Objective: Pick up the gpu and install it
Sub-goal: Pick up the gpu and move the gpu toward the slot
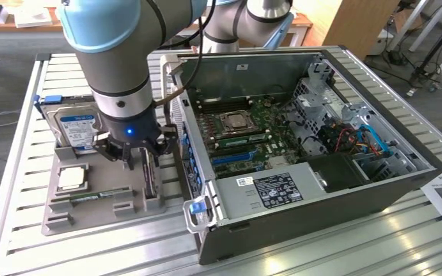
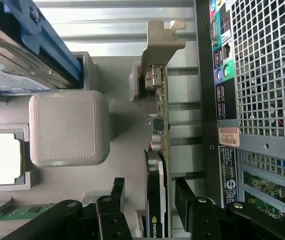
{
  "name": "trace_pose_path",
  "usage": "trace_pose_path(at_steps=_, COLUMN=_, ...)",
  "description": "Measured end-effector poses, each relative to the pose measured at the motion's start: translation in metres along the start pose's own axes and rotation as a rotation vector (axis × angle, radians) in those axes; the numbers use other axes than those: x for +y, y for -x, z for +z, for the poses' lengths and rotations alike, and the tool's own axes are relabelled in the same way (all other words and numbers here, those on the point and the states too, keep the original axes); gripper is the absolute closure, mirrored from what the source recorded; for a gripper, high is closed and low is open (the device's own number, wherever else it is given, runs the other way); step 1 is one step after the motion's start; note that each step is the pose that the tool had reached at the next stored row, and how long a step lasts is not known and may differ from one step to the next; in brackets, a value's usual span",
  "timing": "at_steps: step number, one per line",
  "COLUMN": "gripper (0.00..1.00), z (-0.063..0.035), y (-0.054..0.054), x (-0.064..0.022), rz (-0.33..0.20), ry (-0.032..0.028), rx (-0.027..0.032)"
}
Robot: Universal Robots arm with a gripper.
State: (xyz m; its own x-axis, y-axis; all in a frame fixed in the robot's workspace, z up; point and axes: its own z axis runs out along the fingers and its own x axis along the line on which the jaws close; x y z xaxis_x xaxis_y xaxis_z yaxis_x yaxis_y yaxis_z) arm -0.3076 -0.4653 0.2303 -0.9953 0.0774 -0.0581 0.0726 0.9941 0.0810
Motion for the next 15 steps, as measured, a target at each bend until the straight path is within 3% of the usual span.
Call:
trace_pose_path(at_steps=7, gripper=0.47, z=0.0093, y=-0.001, x=0.0002, rz=0.0, ry=-0.0011, rx=-0.0047)
trace_pose_path(at_steps=9, gripper=0.55, z=0.0106, y=-0.001, x=0.0013, rz=-0.001, ry=-0.0008, rx=-0.0067)
trace_pose_path(at_steps=11, gripper=0.55, z=0.0113, y=-0.001, x=0.0018, rz=-0.001, ry=-0.0007, rx=-0.0081)
trace_pose_path(at_steps=12, gripper=0.61, z=0.0114, y=-0.001, x=0.0018, rz=-0.001, ry=-0.0008, rx=-0.0081)
trace_pose_path(at_steps=15, gripper=0.61, z=0.0116, y=-0.001, x=0.0019, rz=-0.001, ry=-0.0005, rx=-0.0085)
